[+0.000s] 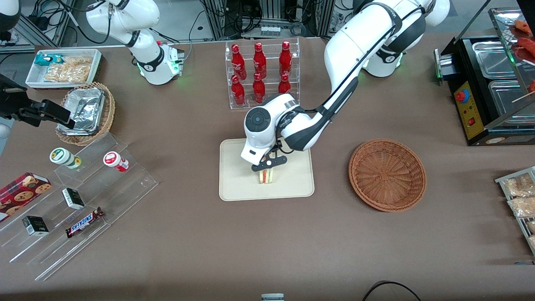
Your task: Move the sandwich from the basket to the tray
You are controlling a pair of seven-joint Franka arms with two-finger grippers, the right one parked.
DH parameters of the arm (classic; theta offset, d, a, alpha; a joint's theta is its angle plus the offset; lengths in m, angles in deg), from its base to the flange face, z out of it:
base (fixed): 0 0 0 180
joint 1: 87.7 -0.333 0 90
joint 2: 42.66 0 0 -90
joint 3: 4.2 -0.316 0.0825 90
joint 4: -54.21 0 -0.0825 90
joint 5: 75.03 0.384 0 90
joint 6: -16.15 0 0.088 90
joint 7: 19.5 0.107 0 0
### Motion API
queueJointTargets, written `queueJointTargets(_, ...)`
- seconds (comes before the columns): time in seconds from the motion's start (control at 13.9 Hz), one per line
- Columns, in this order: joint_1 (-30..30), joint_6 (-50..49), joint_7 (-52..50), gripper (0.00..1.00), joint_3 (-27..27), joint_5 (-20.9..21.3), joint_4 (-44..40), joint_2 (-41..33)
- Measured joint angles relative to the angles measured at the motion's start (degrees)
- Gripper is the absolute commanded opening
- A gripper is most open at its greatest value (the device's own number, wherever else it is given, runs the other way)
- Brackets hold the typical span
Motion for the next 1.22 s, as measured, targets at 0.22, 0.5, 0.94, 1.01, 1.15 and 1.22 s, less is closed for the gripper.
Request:
queueJointTargets(0.22, 0.03, 0.01, -0.07, 1.0, -0.02, 0.0, -0.12, 0.07)
queueJointTargets(0.5, 0.02, -0.16, -0.07, 1.0, -0.2, 0.37, -1.85, -0.69)
queueJointTargets(0.94, -0.41, -9.33, 0.1, 1.0, -2.57, 0.5, -2.87, -7.75)
queueJointTargets(1.01, -0.82, -11.18, 0.06, 1.0, -2.74, 0.5, -2.89, -8.73)
queueJointTargets(1.15, -3.26, -13.15, 0.17, 1.0, -3.05, 0.5, -2.87, -10.84)
queueJointTargets(1.22, -5.35, -13.95, 1.02, 1.0, -3.07, 0.5, -2.63, -12.04)
